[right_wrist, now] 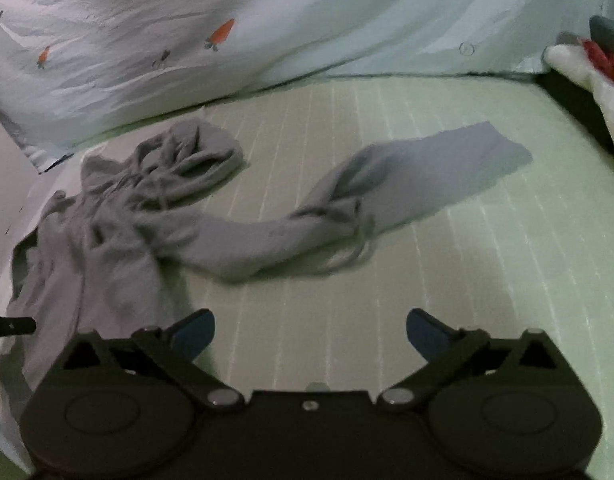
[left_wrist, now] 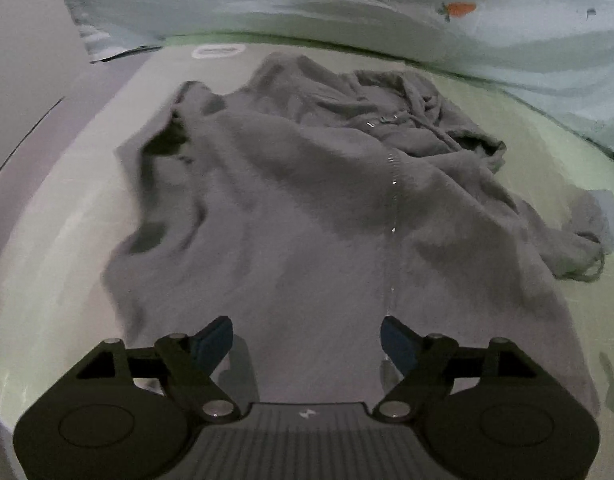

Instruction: Fold clothes

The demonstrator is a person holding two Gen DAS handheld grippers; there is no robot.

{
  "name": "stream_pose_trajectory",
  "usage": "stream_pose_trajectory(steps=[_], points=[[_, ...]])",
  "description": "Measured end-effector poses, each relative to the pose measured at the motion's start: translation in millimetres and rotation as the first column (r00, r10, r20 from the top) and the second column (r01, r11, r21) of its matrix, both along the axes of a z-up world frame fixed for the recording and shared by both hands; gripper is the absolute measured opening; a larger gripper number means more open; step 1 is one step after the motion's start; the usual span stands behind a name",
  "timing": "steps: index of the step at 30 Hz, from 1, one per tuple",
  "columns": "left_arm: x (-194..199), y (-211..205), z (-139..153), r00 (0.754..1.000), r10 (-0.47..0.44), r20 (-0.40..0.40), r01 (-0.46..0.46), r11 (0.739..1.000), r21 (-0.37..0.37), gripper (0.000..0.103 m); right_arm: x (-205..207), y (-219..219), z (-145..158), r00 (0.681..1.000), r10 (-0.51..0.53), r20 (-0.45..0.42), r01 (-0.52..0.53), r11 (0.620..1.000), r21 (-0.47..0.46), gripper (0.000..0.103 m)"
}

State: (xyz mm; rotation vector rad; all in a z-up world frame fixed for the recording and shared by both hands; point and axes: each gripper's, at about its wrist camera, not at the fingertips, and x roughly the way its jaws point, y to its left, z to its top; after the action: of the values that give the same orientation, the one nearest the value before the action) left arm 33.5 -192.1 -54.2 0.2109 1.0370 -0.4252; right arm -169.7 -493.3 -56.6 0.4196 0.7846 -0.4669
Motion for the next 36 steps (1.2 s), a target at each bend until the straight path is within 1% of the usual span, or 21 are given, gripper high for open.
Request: stream_pose_trajectory(steps=[3,7,10,11,12,15,18,20,23,24,27,28,29,30,31,32,33,34,36], points=[[11.0,-20.6,-12.0,1.000,-0.001,-0.014,0.002,1.000,0.018,0.086,11.1,-22.9,-3.3,0.999,-0.047,0.010,0.047,0.999,-0.023,0.103],[23.9,-36.9,-28.4,0.998,0.015,-0.065,-0.013,0.999,0.037,0.089,24.6,-60.7,-17.0,0.992,-0.128,0.012,0.128,0.992,0.018,0.103],[32.4,-45.4,-41.3,0.995,0.039,-0.092,-0.034,0.998,0.058,0.096,33.8,-90.7,-29.0,0.983,-0.182,-0.015,0.183,0.982,0.039,0.103],[34.5,-46.9,-43.7,0.995,0.043,-0.090,-0.038,0.998,0.058,0.101,37.0,-100.0,-32.3,0.979,-0.203,-0.027,0.204,0.978,0.034,0.103],[35.1,-49.0,-44.5,0.995,0.041,-0.087,-0.036,0.997,0.066,0.103,39.5,-109.6,-34.4,0.973,-0.227,-0.037,0.228,0.973,0.029,0.103],[37.0,-55.2,-46.6,0.996,0.038,-0.079,-0.031,0.996,0.089,0.103,44.3,-137.0,-39.4,0.950,-0.308,-0.053,0.309,0.951,0.023,0.103],[38.0,-53.8,-46.2,0.996,0.050,-0.072,-0.044,0.996,0.082,0.103,46.7,-159.1,-44.7,0.932,-0.361,-0.040,0.362,0.932,0.016,0.102],[37.2,-53.2,-46.0,0.997,0.047,-0.064,-0.042,0.996,0.079,0.103,49.2,-170.6,-48.9,0.923,-0.382,-0.036,0.383,0.923,0.026,0.098],[37.5,-54.0,-45.6,0.997,0.049,-0.063,-0.044,0.996,0.081,0.103,55.9,-182.8,-56.4,0.908,-0.416,-0.052,0.418,0.907,0.056,0.093],[37.9,-55.1,-45.5,0.997,0.050,-0.064,-0.045,0.996,0.083,0.103,58.1,-183.8,-58.2,0.905,-0.423,-0.051,0.425,0.903,0.053,0.094],[39.3,-56.3,-45.5,0.996,0.051,-0.068,-0.045,0.995,0.086,0.103,57.3,-182.7,-59.8,0.897,-0.442,-0.027,0.442,0.895,0.053,0.089],[38.8,-56.6,-45.6,0.997,0.053,-0.065,-0.047,0.995,0.085,0.103,56.8,-181.7,-60.2,0.897,-0.442,-0.021,0.443,0.895,0.048,0.085],[37.8,-56.5,-45.8,0.997,0.054,-0.060,-0.049,0.995,0.082,0.103,55.7,-179.8,-59.9,0.900,-0.436,-0.021,0.436,0.899,0.032,0.074],[36.5,-56.3,-45.9,0.997,0.056,-0.054,-0.051,0.995,0.080,0.103,54.5,-177.7,-59.4,0.904,-0.427,-0.022,0.427,0.904,0.013,0.067],[36.0,-56.1,-46.0,0.997,0.057,-0.050,-0.053,0.996,0.078,0.103,53.3,-175.5,-58.9,0.908,-0.418,-0.024,0.418,0.908,-0.007,0.048],[35.4,-55.9,-46.1,0.997,0.058,-0.047,-0.055,0.996,0.076,0.103,50.6,-175.1,-58.9,0.912,-0.410,-0.023,0.410,0.912,-0.010,0.025],[35.4,-55.9,-46.1,0.997,0.059,-0.046,-0.055,0.996,0.076,0.103,47.3,-175.2,-59.1,0.916,-0.401,-0.022,0.401,0.916,-0.007,0.016],[35.3,-56.0,-46.1,0.997,0.059,-0.045,-0.056,0.996,0.075,0.103,44.1,-175.3,-59.2,0.920,-0.392,-0.021,0.392,0.920,-0.005,0.004],[35.6,-56.1,-45.8,0.997,0.058,-0.046,-0.054,0.996,0.076,0.103,28.2,-174.3,-53.7,0.909,-0.416,0.000,0.416,0.909,-0.004,0.001]])
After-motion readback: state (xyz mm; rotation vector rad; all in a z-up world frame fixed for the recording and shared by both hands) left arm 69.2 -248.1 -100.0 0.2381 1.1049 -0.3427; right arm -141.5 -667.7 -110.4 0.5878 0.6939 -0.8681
